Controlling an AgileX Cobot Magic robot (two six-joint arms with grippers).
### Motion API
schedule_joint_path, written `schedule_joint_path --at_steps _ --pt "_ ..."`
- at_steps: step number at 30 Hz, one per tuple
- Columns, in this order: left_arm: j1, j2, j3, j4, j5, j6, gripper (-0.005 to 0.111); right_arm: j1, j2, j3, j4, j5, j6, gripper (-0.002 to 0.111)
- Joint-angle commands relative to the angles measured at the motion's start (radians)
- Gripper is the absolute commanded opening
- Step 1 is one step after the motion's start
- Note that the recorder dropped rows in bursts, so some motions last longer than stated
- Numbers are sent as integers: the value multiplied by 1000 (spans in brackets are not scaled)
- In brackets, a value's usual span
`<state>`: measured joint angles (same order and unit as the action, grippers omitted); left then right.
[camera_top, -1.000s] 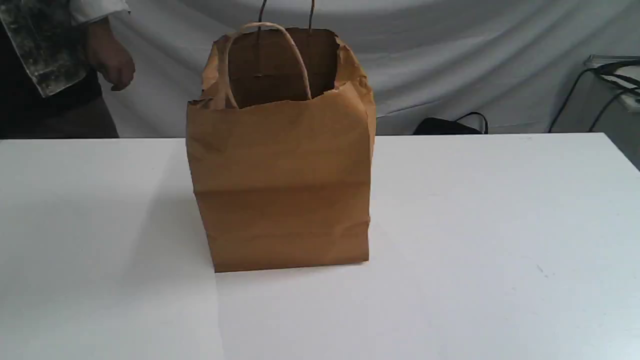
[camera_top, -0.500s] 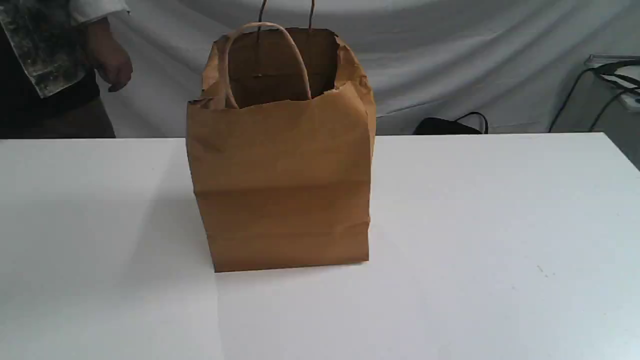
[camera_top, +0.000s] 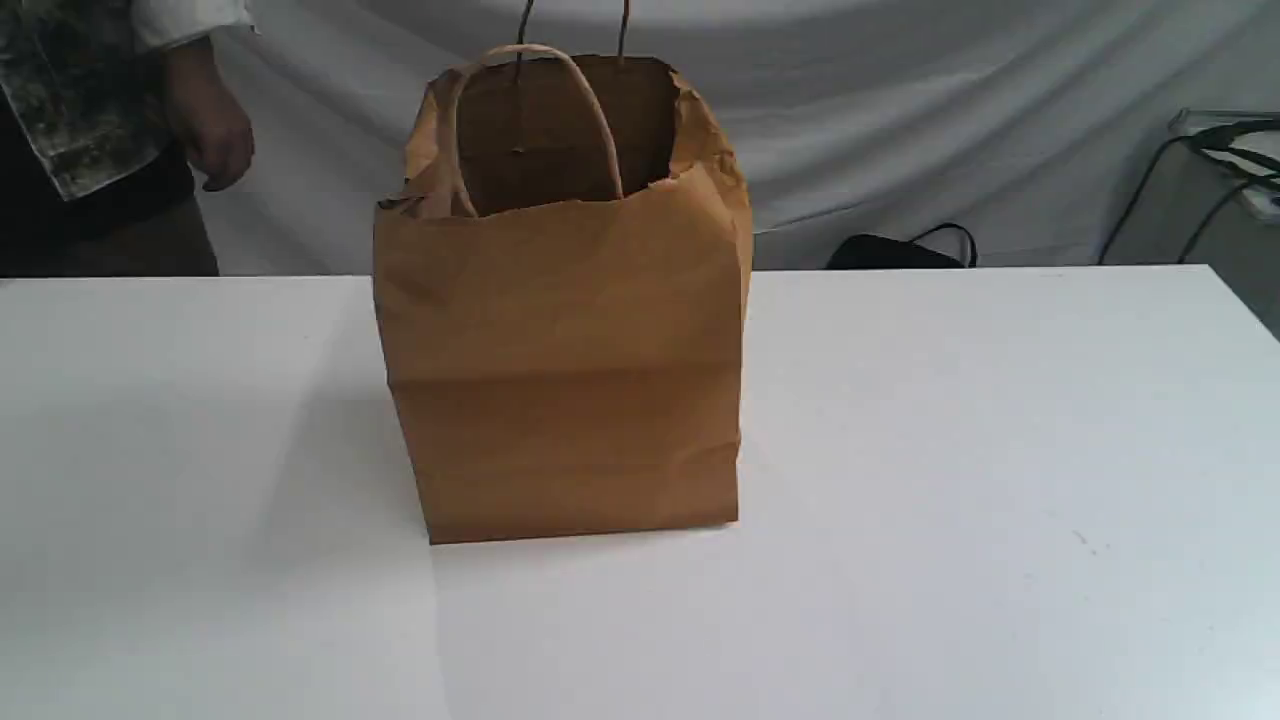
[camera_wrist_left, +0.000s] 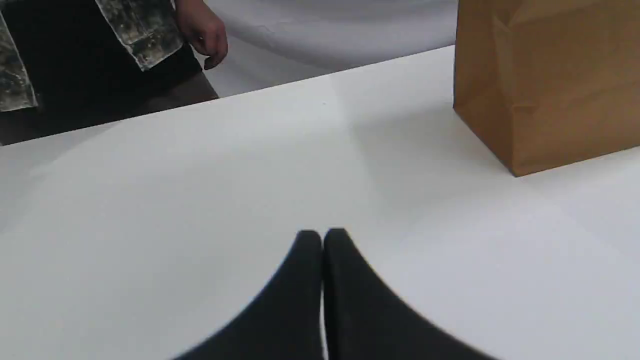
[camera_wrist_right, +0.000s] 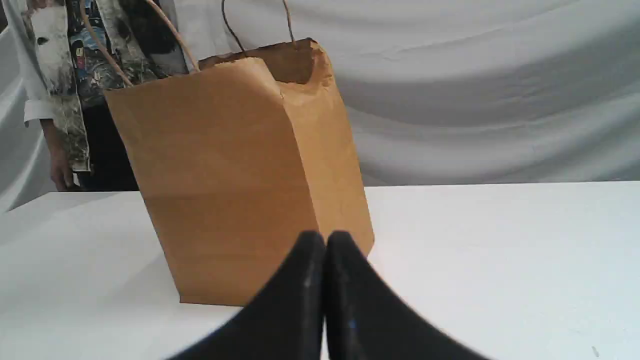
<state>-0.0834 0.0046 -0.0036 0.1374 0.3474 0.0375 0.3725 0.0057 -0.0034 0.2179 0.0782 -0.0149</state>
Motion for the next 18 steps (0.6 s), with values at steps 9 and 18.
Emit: schedule_joint_path --at_steps 9,18 --pt "3 -5 4 3 -3 -6 0 -3 -6 3 -19 -4 -4 0" --pt "3 -5 4 3 -3 -8 0 -3 -6 3 -188 191 -10 0"
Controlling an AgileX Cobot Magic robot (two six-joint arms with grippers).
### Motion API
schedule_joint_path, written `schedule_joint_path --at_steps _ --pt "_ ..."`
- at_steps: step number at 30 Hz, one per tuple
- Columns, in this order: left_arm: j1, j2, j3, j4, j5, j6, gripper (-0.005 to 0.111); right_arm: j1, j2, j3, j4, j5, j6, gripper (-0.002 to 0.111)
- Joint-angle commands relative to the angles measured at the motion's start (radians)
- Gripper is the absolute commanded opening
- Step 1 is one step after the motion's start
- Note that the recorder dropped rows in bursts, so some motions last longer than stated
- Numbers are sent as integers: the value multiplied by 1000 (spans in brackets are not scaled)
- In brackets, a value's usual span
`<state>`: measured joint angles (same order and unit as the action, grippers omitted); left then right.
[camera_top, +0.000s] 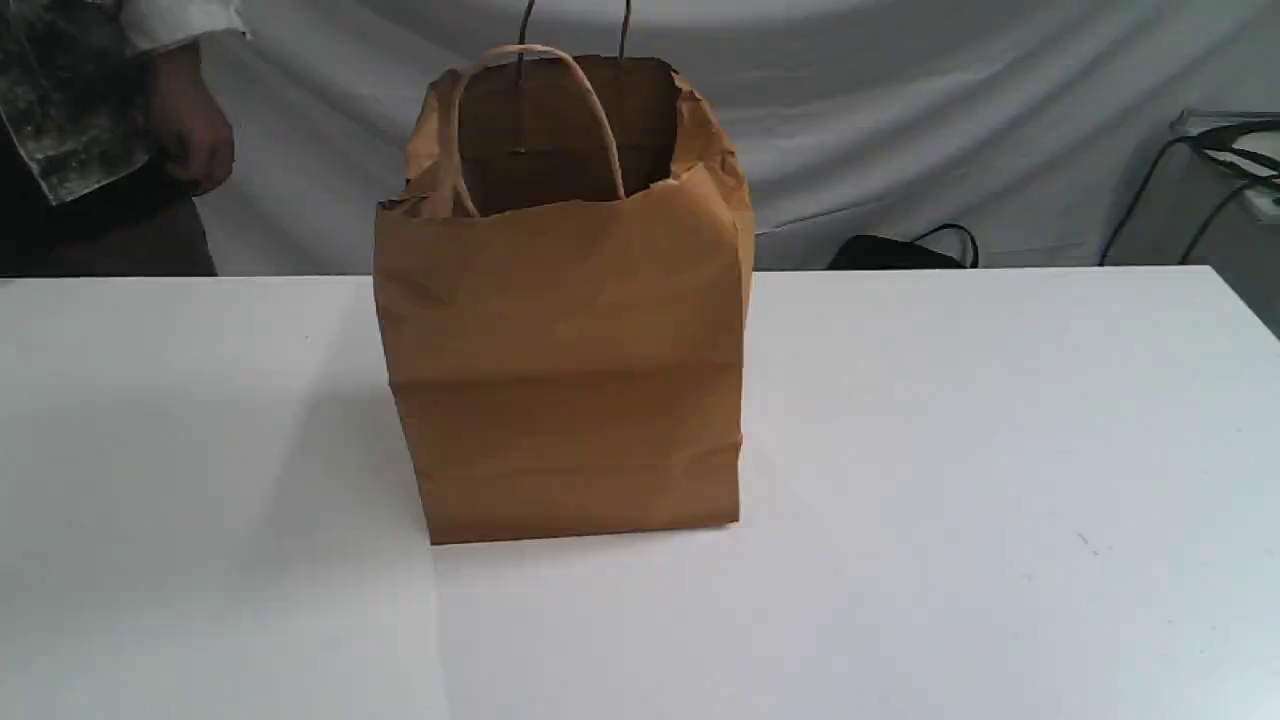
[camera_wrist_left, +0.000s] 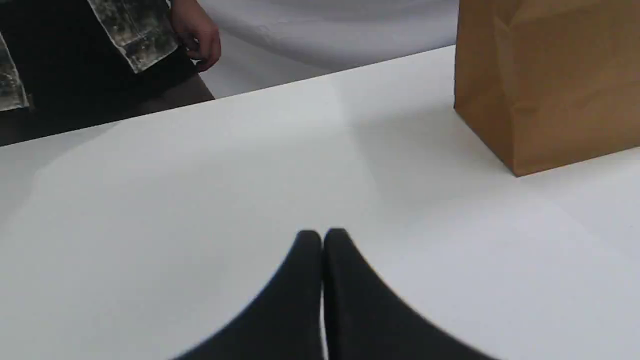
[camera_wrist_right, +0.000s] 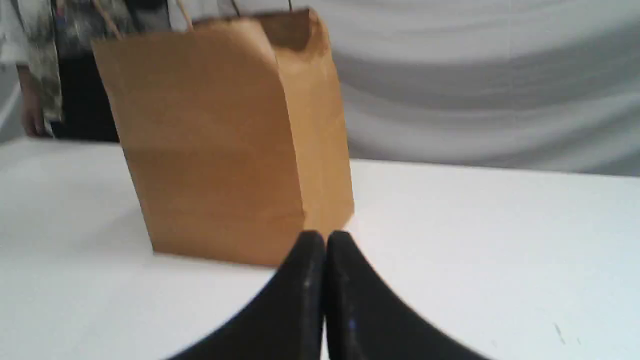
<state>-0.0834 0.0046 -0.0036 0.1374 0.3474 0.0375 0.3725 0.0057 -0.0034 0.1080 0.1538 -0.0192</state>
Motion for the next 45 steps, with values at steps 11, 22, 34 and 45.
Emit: schedule_joint_path --at_steps 11,22,34,45 --pt "3 -5 4 3 -3 -8 0 -144 -6 3 -198 173 -2 0" --pt "3 -5 4 3 -3 -5 0 -410 -6 3 -206 173 110 0" --pt "3 -5 4 3 -3 -8 0 -414 -6 3 -240 188 132 0" --pt "3 -5 4 3 -3 -6 0 -414 -6 3 -236 188 132 0"
